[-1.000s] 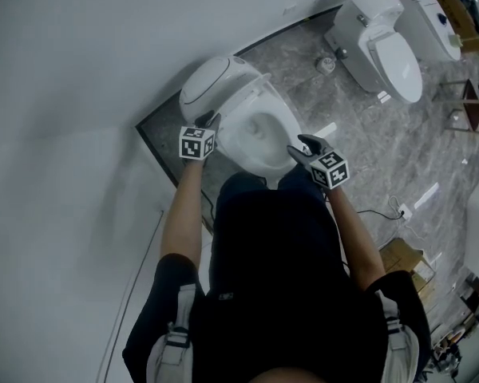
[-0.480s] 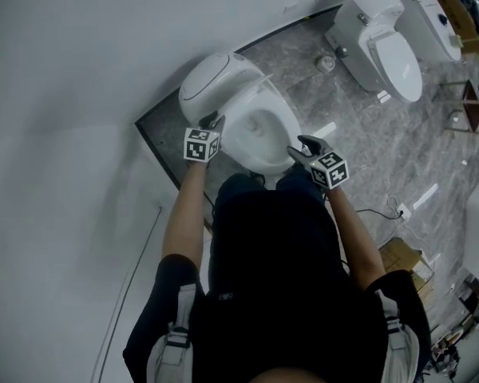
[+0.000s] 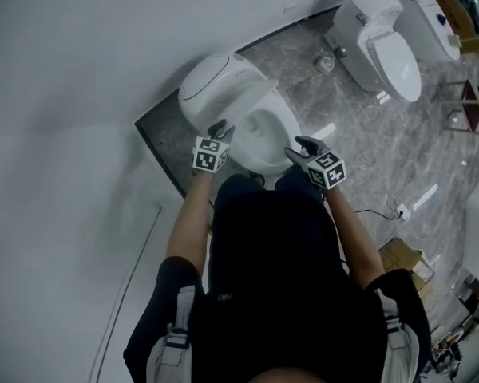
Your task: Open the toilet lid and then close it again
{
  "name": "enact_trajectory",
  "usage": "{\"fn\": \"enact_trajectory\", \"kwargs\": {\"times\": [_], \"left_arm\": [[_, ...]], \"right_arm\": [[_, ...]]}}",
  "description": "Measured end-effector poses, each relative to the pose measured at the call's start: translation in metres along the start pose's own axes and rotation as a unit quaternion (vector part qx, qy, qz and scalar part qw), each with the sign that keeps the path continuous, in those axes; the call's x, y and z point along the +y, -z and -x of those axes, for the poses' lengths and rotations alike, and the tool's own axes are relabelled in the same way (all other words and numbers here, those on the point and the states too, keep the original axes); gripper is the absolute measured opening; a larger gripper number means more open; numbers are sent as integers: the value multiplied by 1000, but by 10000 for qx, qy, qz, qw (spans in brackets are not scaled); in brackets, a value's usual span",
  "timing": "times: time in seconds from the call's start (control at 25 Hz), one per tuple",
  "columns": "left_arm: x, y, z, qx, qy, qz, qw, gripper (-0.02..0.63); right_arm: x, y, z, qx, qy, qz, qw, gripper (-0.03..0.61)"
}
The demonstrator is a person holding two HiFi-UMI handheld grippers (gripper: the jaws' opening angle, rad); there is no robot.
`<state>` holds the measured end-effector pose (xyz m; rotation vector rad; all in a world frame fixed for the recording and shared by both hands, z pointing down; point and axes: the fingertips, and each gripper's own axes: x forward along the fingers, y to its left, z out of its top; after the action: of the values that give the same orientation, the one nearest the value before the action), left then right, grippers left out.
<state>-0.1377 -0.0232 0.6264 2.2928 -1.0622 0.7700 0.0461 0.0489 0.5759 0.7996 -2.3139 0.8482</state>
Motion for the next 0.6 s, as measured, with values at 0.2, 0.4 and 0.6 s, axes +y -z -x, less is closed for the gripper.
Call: {"fn": "enact_trajectory", "kwargs": {"times": [0.2, 0.4, 0.6], "left_arm": [[-27, 13, -3, 245, 140, -571, 9980, 126], [-50, 27, -5, 384, 244, -805, 9957, 142], [-67, 36, -6, 506, 371, -917, 9938, 160]], "right_arm": [[6, -1, -1, -3, -55, 61, 10000, 209], [13, 4, -4, 35, -124, 111, 9999, 209], [20, 5, -3, 35, -177, 163, 9997, 209]]}}
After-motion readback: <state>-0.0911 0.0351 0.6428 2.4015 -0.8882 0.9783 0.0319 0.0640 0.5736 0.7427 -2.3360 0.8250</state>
